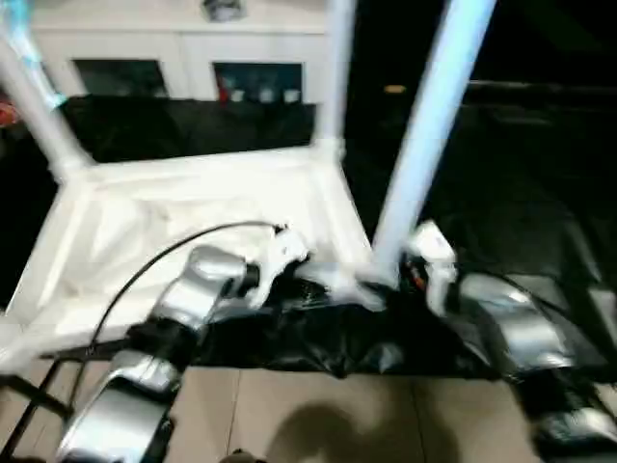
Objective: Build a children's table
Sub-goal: Rotate leg to tighten
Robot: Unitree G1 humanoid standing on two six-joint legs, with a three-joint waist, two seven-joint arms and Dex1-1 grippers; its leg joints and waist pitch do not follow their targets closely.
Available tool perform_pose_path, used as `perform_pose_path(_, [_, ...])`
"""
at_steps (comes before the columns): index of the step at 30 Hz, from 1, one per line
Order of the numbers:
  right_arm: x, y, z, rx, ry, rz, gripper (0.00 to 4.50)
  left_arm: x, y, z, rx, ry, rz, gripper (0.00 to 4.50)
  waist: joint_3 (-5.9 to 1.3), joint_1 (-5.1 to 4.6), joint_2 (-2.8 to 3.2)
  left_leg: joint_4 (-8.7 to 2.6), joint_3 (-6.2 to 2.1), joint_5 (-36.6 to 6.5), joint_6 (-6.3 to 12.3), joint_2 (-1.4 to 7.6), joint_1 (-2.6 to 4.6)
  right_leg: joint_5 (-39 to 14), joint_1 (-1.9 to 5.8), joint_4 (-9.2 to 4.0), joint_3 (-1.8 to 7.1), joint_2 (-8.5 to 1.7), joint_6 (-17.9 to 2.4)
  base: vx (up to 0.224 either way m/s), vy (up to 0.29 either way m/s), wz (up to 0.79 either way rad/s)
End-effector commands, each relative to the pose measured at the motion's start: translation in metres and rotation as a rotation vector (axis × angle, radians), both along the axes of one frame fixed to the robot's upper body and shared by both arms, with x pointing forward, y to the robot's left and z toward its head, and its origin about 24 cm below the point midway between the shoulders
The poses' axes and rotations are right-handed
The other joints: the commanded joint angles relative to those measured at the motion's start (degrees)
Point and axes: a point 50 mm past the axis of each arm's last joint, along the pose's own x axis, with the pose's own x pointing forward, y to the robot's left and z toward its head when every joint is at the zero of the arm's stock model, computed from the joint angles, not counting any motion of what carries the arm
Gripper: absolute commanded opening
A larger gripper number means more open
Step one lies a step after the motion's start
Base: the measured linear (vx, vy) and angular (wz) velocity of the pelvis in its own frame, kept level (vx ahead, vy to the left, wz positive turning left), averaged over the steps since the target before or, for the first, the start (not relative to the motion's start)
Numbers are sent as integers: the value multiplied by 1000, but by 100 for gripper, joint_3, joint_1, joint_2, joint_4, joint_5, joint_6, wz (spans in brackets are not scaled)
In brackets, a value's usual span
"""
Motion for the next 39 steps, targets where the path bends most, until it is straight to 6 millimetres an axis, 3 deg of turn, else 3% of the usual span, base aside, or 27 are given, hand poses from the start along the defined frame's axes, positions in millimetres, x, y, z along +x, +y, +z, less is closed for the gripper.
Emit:
perform_pose_path(1, [0,26,-18,11,66,-57,269,10,-21,18,-75,-60,78,0,-418,-6,-75,-402,-42,-1114,65,139,125,-942,218,-486,246,-391,-1286,0,0,0])
perform_pose_path(5, [11,42,-18,38,58,-201,269,14,-34,21,-97,-76,159,0,-449,-35,-72,-381,-40,-783,138,122,100,-290,240,-425,241,-376,-1389,0,0,0])
perform_pose_path(7, [15,53,-14,72,34,-229,269,14,-44,23,-116,-92,168,0,-469,-19,-72,-361,-30,-588,274,115,87,99,260,-393,241,-377,-1424,0,0,0])
perform_pose_path(9, [18,60,-9,104,12,-221,325,11,-48,23,-122,-104,140,0,-479,-11,-75,-346,-27,-447,385,108,78,352,272,-370,236,-373,-1458,0,0,0])
perform_pose_path(12, [18,59,-7,126,15,-204,348,9,-48,23,-125,-108,104,0,-454,-13,-74,-360,-23,-615,441,114,89,201,269,-401,233,-373,-1449,0,0,0])
perform_pose_path(15, [19,49,-4,48,-53,-171,375,5,-43,23,-130,-99,48,0,-449,-8,-75,-374,-28,-748,366,133,95,-29,269,-414,231,-381,-1426,0,0,0])
perform_pose_path(20, [13,38,-4,11,-77,-48,375,3,-32,22,-113,-96,-7,0,-448,-4,-88,-358,-15,-711,433,117,84,84,280,-406,239,-371,-1442,0,0,0])
perform_pose_path(21, [10,36,-4,-1,-79,4,375,2,-29,22,-111,-94,-28,0,-442,-1,-66,-363,-21,-732,435,119,85,47,275,-410,238,-376,-1445,0,0,0])
perform_pose_path(28, [-13,20,2,-7,-67,299,375,-10,-17,24,-126,-58,-220,0,-438,45,-58,-353,-14,-817,531,149,82,123,270,-401,236,-356,-1484,0,0,0])
perform_pose_path(31, [-21,14,4,-17,-50,401,375,-13,-12,24,-113,-46,-267,0,-430,67,-49,-363,-20,-944,478,155,91,-108,260,-419,232,-367,-1502,0,0,0])
perform_pose_path(39, [-40,-5,7,-53,21,563,303,-15,-2,25,-98,-15,-325,0,-444,180,-36,-352,-24,-885,463,171,99,-104,251,-409,239,-370,-1492,0,0,0])
